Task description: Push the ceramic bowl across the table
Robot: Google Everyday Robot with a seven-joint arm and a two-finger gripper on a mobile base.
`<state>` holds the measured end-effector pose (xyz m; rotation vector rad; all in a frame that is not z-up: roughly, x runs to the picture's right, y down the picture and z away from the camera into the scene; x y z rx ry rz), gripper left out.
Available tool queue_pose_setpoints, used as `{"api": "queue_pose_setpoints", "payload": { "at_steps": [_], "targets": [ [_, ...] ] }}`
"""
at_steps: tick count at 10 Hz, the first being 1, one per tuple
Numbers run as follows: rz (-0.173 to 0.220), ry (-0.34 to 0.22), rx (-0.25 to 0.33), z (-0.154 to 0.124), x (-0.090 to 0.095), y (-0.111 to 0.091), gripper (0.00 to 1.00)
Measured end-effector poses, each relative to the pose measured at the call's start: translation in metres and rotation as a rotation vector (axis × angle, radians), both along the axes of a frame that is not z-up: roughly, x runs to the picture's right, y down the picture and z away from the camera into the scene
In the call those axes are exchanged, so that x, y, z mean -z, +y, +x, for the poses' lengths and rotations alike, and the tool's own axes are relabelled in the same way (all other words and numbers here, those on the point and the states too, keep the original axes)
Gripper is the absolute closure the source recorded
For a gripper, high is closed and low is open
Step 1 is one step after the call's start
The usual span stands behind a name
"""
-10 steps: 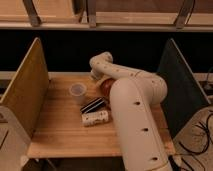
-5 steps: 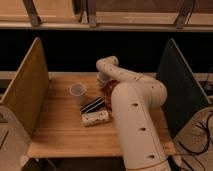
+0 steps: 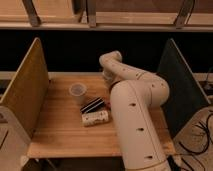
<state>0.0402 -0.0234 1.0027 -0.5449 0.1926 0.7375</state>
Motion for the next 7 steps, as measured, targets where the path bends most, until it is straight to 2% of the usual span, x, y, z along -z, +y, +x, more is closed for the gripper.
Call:
{"api": "queue_pose_setpoints", "payload": {
  "at_steps": [3, 4, 5, 6, 7],
  "targets": [
    [-0.027, 0.047, 0.012, 0.013, 0.016, -0.002, 1.0],
    [-0.014, 0.055, 0.015, 0.015, 0.019, -0.01, 1.0],
    [0.036, 0.053, 0.027, 0.007, 0.026, -0.035, 1.0],
    [0.102, 0.039, 0.052, -0.006, 0.037, -0.069, 1.0],
    [0.184, 0.01, 0.091, -0.034, 0.058, -0.113, 1.0]
  ]
}}
